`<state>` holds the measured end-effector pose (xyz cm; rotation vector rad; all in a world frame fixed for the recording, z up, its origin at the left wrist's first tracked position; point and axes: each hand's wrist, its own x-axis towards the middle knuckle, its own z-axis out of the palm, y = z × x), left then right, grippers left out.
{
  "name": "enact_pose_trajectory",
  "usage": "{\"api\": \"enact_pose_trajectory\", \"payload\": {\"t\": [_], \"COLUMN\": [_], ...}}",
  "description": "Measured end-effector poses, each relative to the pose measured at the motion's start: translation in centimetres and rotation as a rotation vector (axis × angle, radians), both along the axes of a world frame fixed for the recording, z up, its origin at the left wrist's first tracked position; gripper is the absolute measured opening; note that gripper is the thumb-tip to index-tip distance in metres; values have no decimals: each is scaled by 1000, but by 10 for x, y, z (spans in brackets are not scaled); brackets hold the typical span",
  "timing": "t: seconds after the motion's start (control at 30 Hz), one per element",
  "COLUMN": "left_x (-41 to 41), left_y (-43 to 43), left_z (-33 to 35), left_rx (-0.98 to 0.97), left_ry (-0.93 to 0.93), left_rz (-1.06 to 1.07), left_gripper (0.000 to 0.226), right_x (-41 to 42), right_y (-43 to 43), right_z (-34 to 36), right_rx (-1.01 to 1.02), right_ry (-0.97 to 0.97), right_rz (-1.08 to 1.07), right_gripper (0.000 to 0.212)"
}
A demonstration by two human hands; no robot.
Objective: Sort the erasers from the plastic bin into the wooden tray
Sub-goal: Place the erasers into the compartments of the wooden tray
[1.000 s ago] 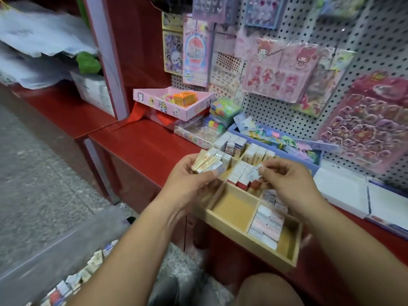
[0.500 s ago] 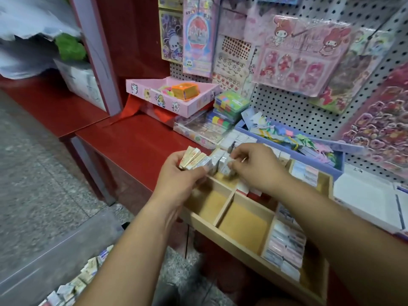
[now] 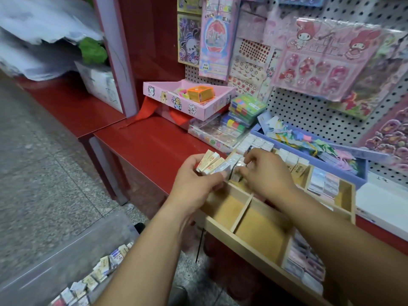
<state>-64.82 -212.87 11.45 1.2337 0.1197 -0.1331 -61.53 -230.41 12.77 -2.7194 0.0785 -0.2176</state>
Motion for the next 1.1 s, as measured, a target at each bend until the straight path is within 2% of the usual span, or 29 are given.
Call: {"api": "enact_pose_trajectory", "payload": {"t": [0.1,0.17,0.23,0.37,0.47,0.63,0.8,0.9,1.03,1.1], "left_x": [-1,-2,-3,-6,-7,-8,-8,-7,-5,-3], "left_y": [-2,-5,-7,-6,-4,0,1,0,1,3], "left_z": [1,1,1,2,1,2,3,5,9,11], "left_rx": [27,49,61,54,43,17,-88,-150,-159,-158], "left_ry": [-35,-71,-111,-146,-149,-100,-25,45,95,117], "left_rz": [-27,-53,-79,-151,-160,-166,-199,-178,-86,-10], "left_gripper": [43,44,46,53,55,53,60,37,13,8], "right_x": [-14,-28,-36,-38,-39,-36,-38,-37,-33,-27], "right_y": [-1,3,4,1,0,-3,-5,-6,-14,-24], "right_z": [16,28,31,31,31,27,27,22,24,25], "right_rx": [430,713,824,923,1000,980,832,845,1013,924], "right_ry": [-15,135,244,247,267,308,261,259,211,111], "right_rz": [3,80,130,103,119,153,192,200,119,8], "right_gripper": [29,37,33,13,8,20,35,20,16,16]}}
